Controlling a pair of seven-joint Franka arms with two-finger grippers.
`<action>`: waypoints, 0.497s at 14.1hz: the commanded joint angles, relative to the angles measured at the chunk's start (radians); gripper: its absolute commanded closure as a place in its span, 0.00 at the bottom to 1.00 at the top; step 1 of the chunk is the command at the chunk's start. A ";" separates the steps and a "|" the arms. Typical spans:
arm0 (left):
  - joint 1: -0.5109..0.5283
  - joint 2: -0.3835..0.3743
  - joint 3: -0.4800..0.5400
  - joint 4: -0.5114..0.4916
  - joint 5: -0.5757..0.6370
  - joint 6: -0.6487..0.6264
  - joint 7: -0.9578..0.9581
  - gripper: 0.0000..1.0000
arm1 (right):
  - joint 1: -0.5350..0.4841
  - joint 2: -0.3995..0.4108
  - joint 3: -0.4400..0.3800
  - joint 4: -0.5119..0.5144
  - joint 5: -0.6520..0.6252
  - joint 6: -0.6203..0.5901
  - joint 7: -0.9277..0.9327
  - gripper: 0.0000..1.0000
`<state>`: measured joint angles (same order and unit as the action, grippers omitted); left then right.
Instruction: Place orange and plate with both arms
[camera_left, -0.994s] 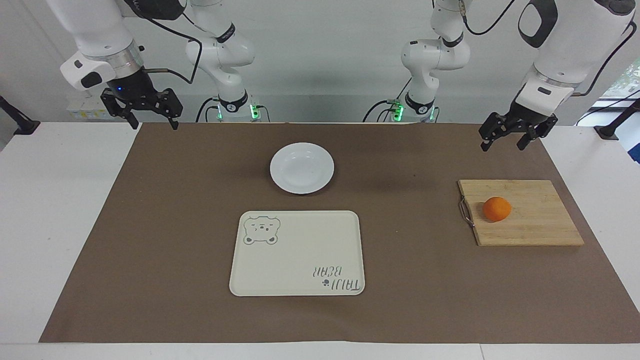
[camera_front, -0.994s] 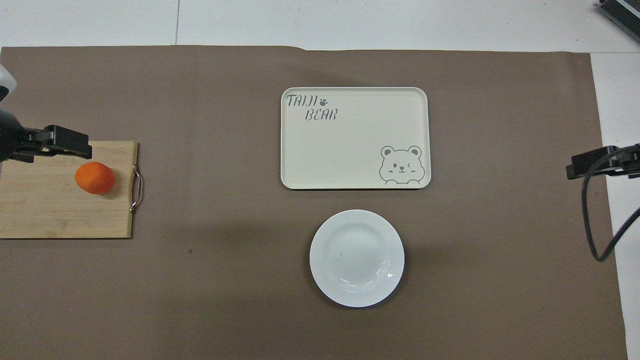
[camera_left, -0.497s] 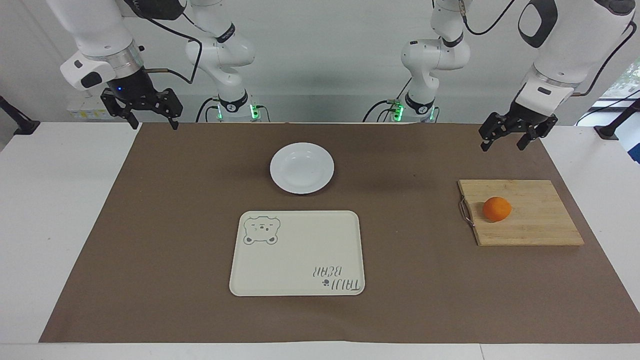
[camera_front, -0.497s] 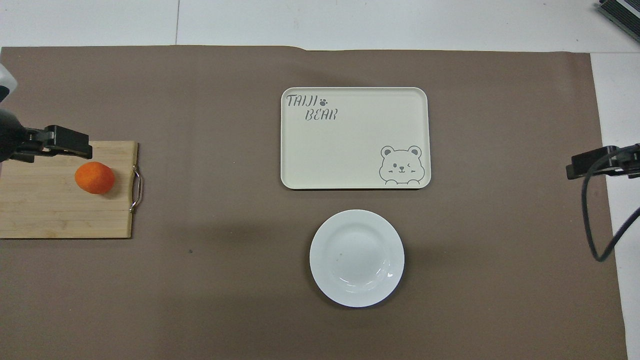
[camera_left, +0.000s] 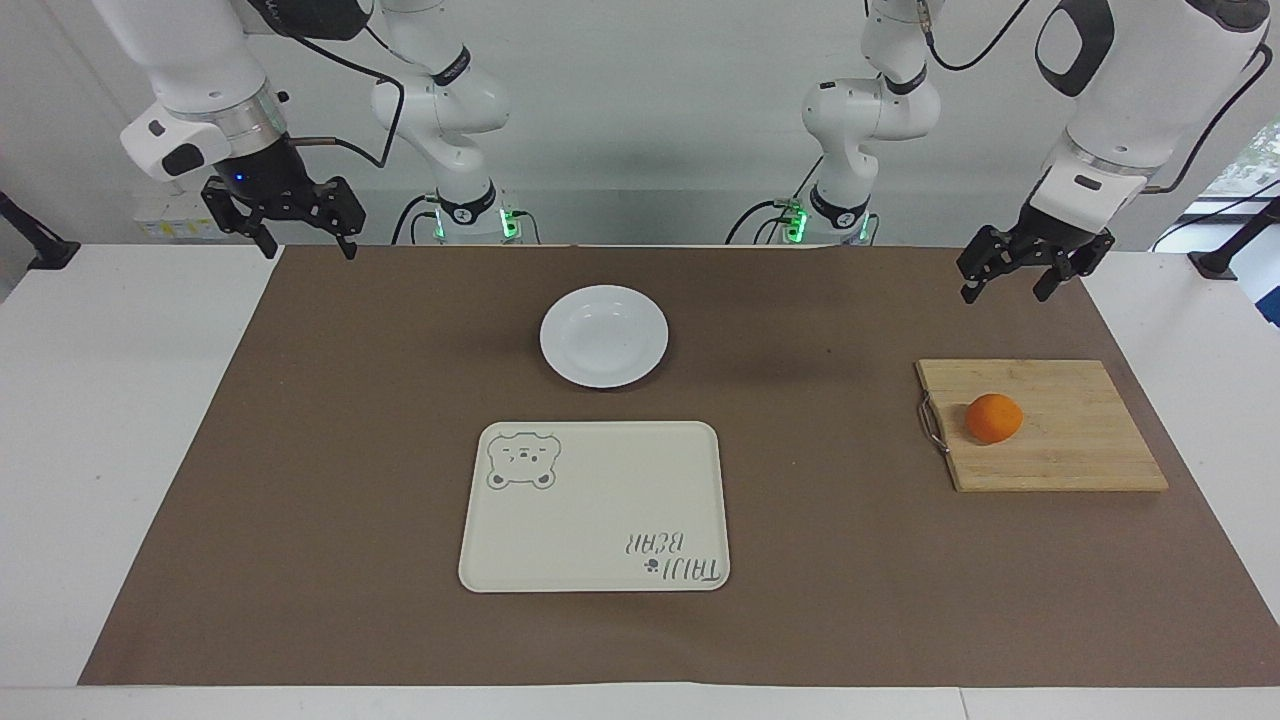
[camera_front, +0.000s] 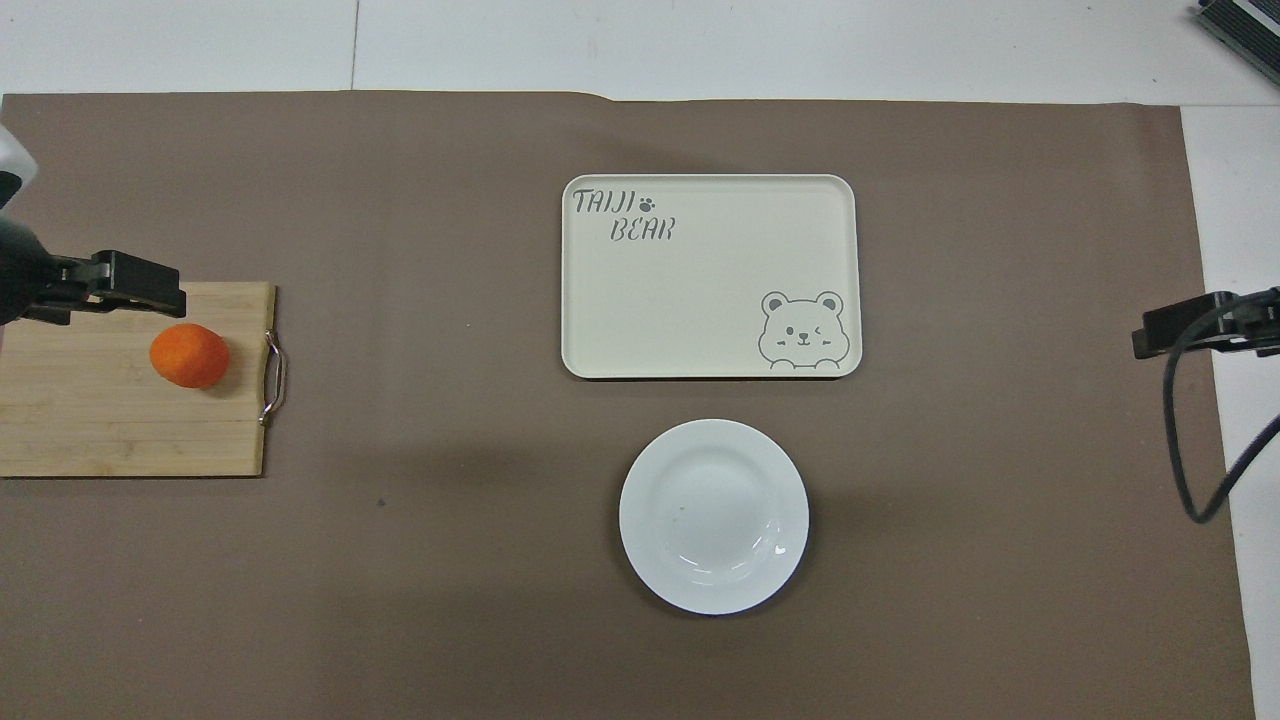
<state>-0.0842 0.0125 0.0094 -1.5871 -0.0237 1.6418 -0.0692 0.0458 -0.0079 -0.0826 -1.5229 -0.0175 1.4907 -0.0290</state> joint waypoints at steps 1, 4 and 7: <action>-0.011 0.001 0.006 -0.017 0.019 0.029 0.008 0.00 | -0.011 -0.015 0.006 -0.013 0.024 -0.003 0.008 0.00; -0.012 0.006 0.006 -0.031 0.019 0.042 0.008 0.00 | -0.011 -0.015 0.006 -0.013 0.024 -0.012 0.006 0.00; -0.009 0.020 0.004 -0.037 0.011 0.065 0.003 0.00 | -0.007 -0.017 0.011 -0.013 0.025 -0.013 0.008 0.00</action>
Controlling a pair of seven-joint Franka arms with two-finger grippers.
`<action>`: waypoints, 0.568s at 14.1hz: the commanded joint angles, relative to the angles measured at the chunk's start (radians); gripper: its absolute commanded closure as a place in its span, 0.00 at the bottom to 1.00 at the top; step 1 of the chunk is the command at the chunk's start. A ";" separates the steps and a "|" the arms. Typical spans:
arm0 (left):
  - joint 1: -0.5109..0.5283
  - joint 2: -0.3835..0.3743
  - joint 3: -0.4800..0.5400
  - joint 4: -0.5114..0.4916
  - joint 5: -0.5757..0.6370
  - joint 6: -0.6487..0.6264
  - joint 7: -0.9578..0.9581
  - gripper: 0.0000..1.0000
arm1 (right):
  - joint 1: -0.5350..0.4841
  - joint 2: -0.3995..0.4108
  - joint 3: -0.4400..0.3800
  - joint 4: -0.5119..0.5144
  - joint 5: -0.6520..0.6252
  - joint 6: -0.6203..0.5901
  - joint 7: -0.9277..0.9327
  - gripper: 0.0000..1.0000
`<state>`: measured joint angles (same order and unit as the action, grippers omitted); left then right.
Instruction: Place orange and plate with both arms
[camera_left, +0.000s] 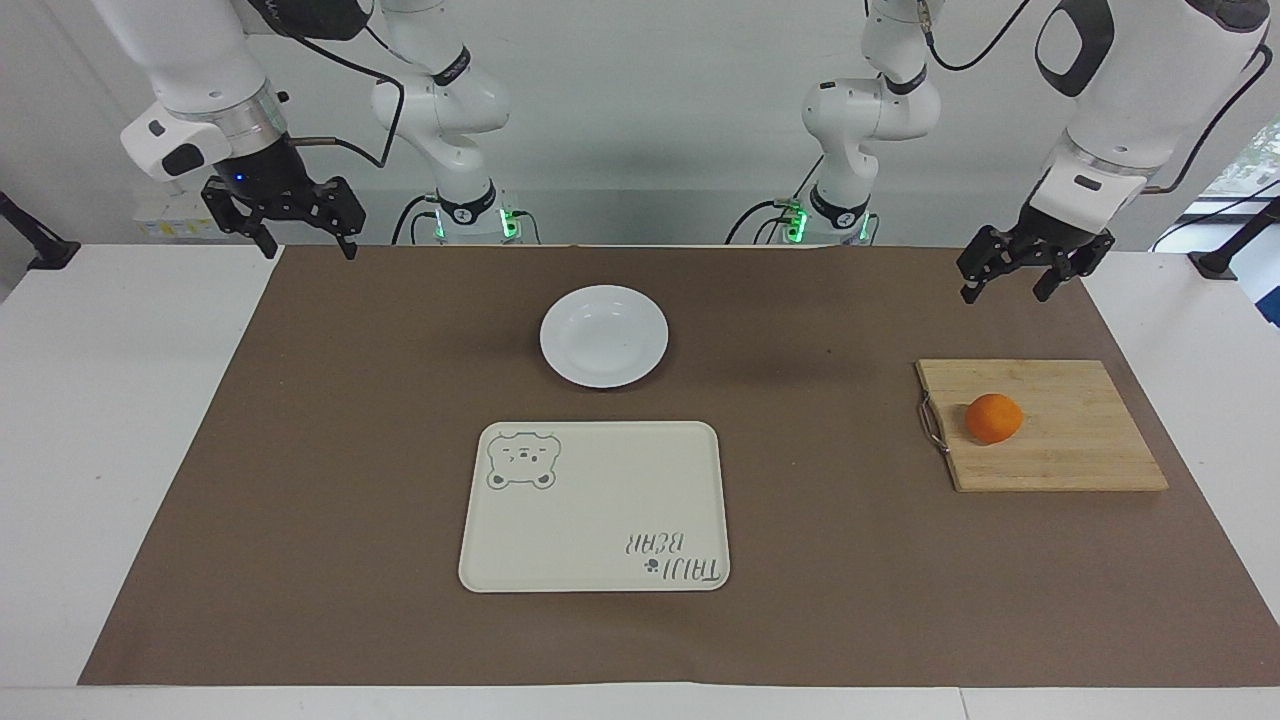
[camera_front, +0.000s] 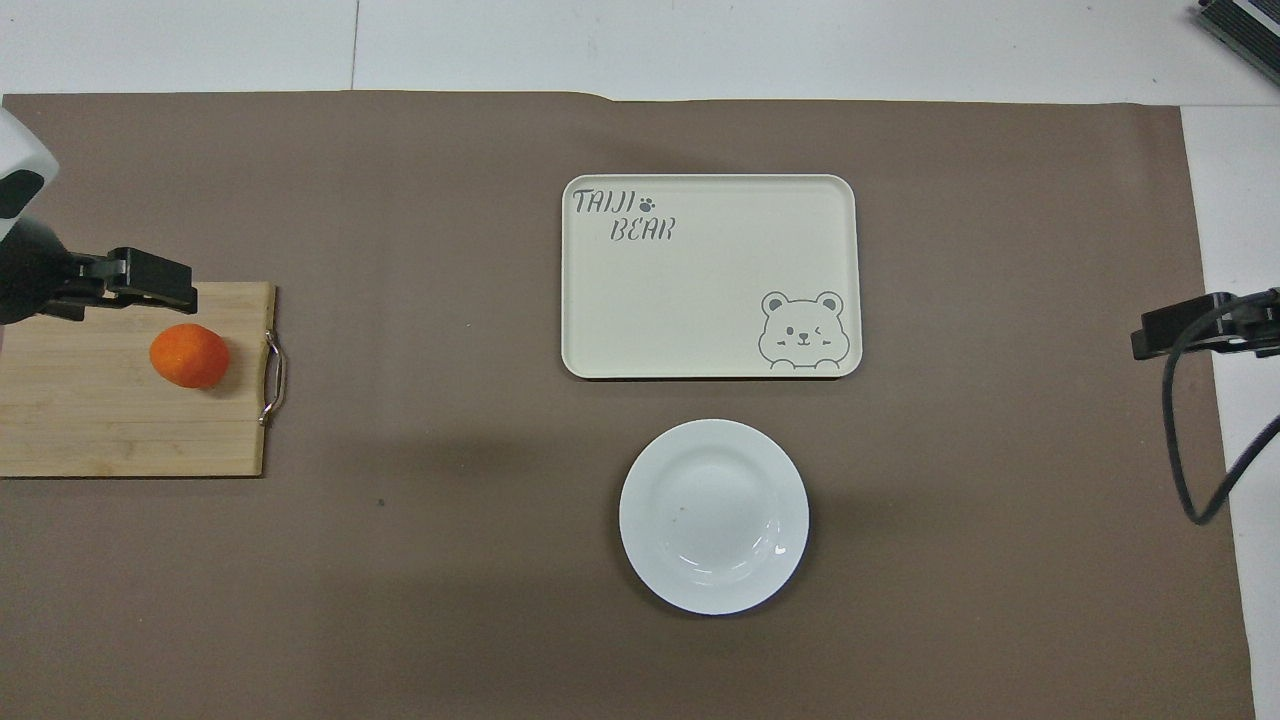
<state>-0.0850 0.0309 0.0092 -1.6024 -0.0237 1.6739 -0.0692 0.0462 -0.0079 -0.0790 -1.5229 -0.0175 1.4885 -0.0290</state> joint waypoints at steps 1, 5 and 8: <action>-0.009 0.009 0.006 -0.019 0.010 0.033 0.003 0.00 | -0.011 -0.018 0.008 -0.013 0.025 -0.016 0.008 0.00; 0.001 0.066 0.006 -0.007 0.013 0.056 0.003 0.00 | -0.014 -0.020 -0.001 -0.013 0.025 -0.002 0.038 0.00; 0.005 0.125 0.006 -0.014 0.019 0.124 0.006 0.00 | -0.014 -0.020 0.001 -0.016 0.025 0.022 0.089 0.00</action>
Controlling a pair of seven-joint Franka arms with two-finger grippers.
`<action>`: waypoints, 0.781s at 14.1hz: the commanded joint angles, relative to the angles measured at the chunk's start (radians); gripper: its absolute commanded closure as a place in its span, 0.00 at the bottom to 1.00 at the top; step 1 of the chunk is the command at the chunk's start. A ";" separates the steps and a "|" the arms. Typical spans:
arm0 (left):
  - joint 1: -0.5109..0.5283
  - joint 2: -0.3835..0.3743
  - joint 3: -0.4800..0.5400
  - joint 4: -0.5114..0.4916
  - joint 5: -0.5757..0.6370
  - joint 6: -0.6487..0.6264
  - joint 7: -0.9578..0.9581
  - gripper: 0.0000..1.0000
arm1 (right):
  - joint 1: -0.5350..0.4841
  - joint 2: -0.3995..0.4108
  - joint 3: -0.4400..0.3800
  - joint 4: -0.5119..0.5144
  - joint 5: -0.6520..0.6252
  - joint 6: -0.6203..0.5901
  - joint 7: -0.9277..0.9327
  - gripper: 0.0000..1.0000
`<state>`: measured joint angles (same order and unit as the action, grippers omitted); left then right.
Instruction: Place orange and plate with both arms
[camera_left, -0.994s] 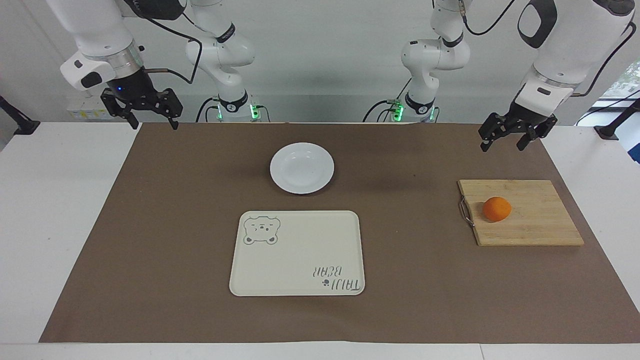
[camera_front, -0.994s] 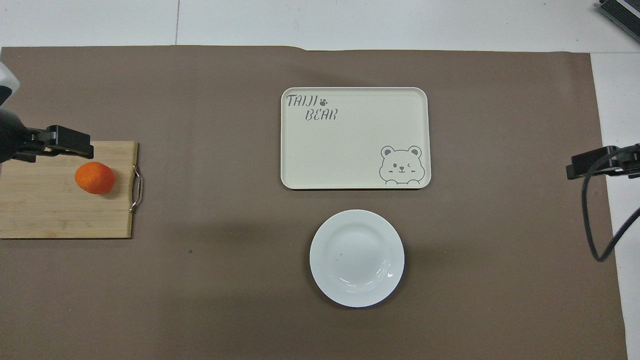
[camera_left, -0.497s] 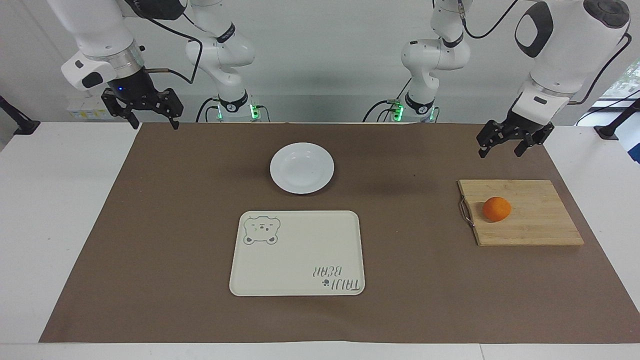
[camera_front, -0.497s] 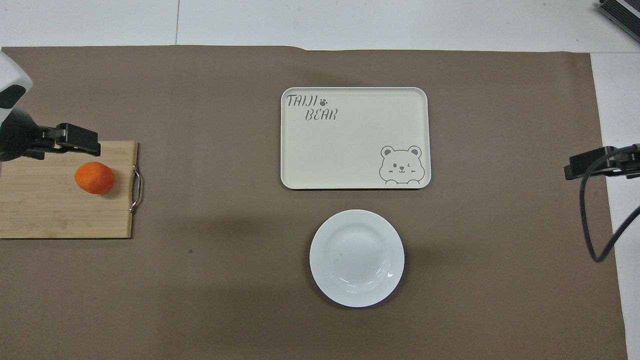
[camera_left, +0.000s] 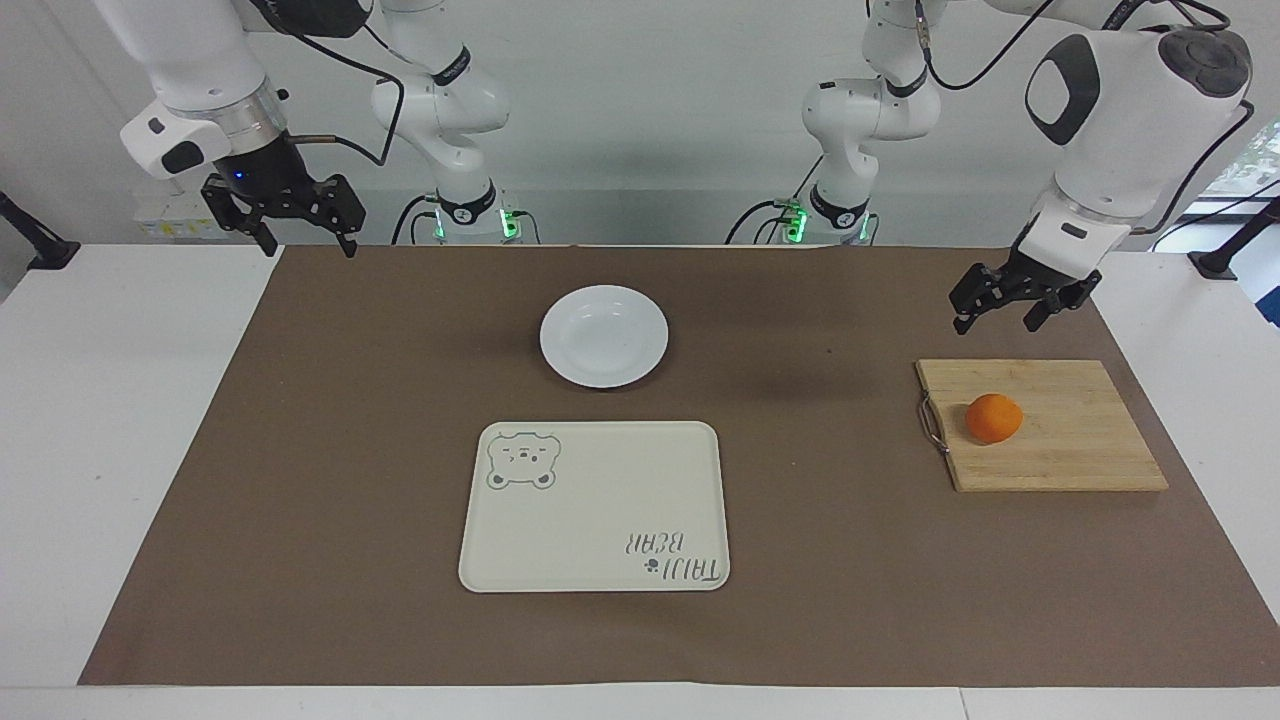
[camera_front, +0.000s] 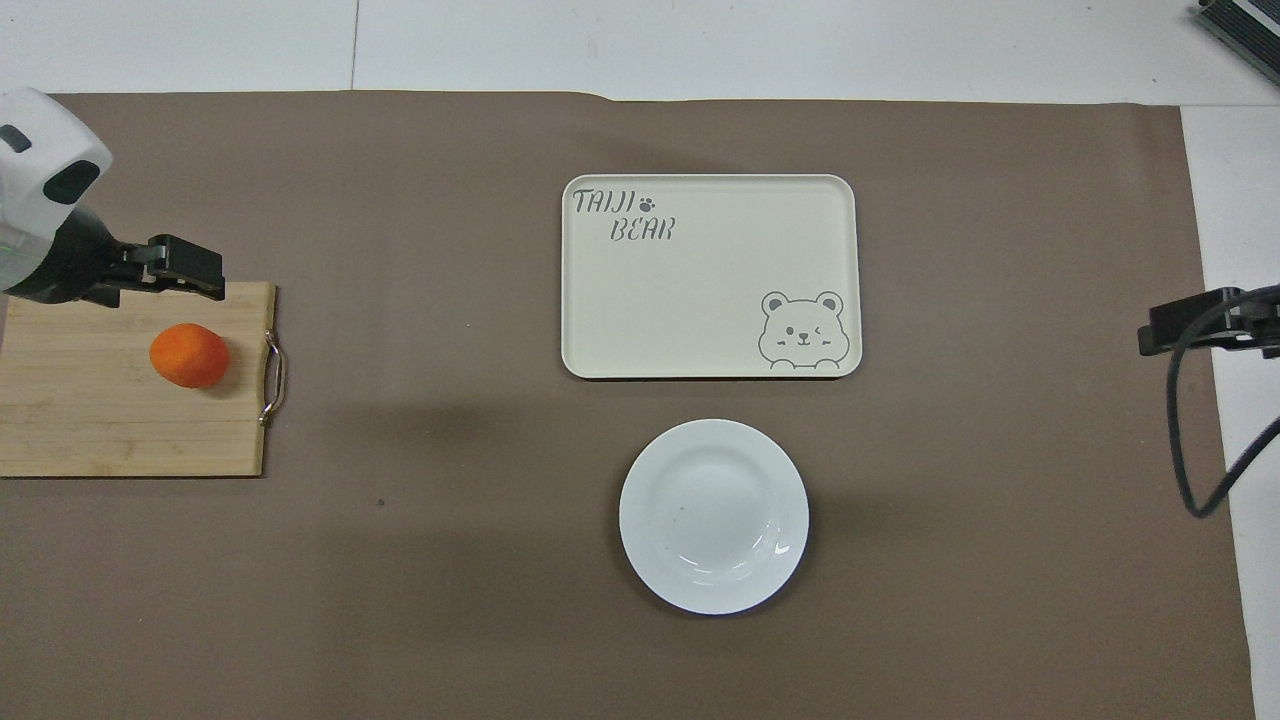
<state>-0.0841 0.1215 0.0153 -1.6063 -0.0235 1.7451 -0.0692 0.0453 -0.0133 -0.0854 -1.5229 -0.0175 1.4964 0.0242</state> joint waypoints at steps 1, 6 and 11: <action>0.006 0.050 0.000 -0.014 0.019 0.083 0.006 0.00 | -0.013 -0.014 0.007 -0.014 0.025 0.012 0.028 0.00; 0.101 0.160 0.003 -0.021 0.019 0.235 0.178 0.00 | -0.012 -0.014 0.013 -0.013 0.024 0.012 0.023 0.00; 0.182 0.147 0.003 -0.188 0.019 0.385 0.319 0.00 | -0.018 -0.014 0.010 -0.011 0.024 -0.010 0.022 0.00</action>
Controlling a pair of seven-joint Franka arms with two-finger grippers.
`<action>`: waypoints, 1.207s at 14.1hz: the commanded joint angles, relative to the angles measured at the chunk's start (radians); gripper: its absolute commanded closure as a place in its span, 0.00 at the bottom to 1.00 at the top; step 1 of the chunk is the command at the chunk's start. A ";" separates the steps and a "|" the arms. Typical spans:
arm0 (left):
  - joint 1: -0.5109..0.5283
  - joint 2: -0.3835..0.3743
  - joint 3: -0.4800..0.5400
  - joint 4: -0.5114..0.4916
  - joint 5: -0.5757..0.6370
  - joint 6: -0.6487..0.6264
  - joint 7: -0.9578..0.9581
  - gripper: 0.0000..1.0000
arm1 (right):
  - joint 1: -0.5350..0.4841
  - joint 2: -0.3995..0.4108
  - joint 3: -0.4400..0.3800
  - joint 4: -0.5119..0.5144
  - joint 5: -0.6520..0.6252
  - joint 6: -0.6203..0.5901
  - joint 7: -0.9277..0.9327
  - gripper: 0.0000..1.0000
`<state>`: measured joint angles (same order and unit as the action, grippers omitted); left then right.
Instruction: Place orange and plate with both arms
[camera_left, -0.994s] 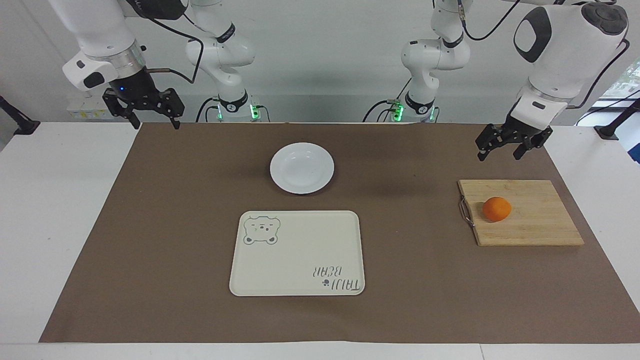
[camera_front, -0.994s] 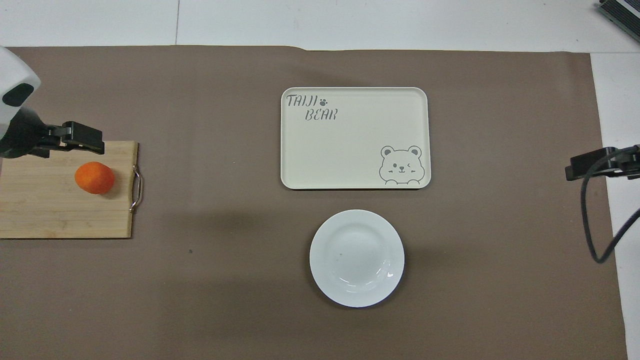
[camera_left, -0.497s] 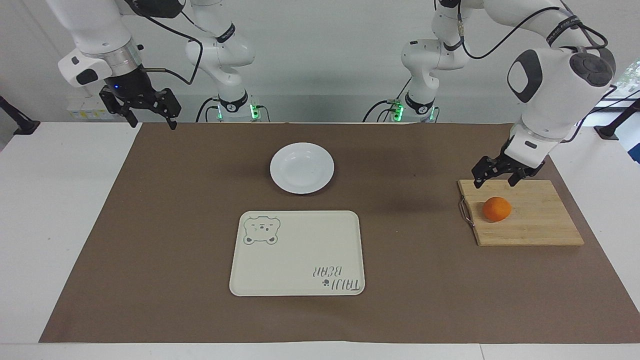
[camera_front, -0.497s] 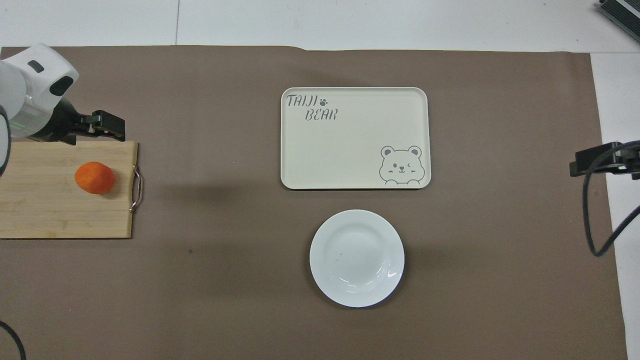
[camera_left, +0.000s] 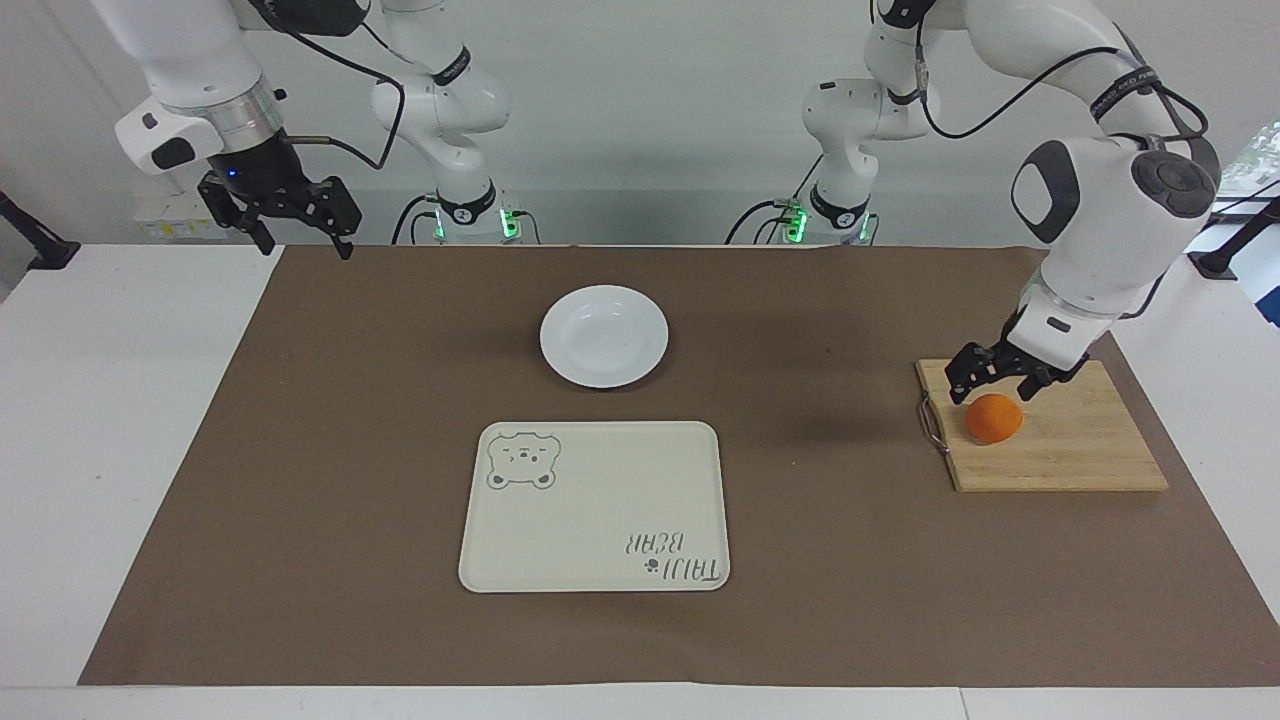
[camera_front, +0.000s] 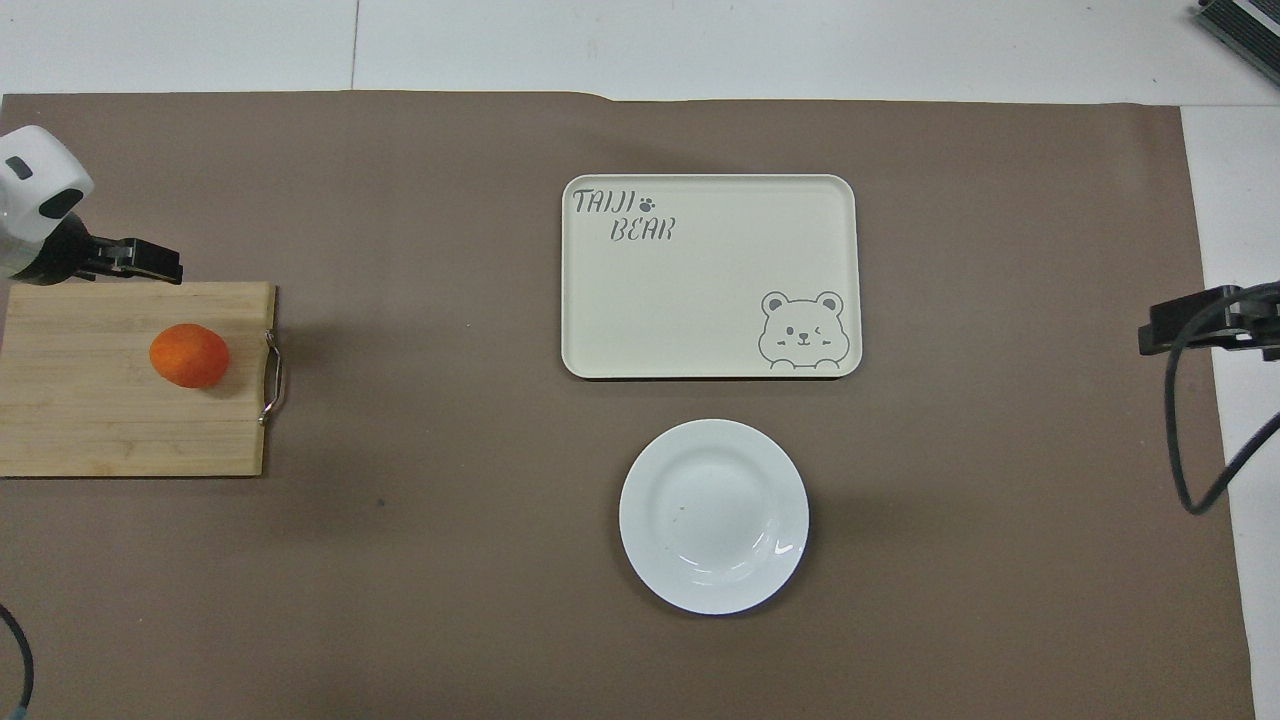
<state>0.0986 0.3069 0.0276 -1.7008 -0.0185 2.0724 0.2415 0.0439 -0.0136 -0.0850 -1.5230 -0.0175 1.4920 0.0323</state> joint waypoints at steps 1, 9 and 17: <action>0.000 -0.051 -0.011 -0.130 0.014 0.064 -0.002 0.00 | -0.016 -0.014 0.010 -0.011 0.024 -0.006 0.014 0.00; -0.002 -0.124 -0.009 -0.286 0.014 0.175 0.027 0.00 | -0.007 -0.028 0.014 -0.029 0.024 0.002 -0.040 0.00; 0.026 -0.065 -0.011 -0.322 0.014 0.279 0.032 0.00 | -0.006 -0.040 0.014 -0.049 0.024 0.004 -0.037 0.00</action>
<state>0.1127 0.2237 0.0206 -1.9939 -0.0185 2.2869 0.2654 0.0465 -0.0254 -0.0747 -1.5405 -0.0175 1.4910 0.0076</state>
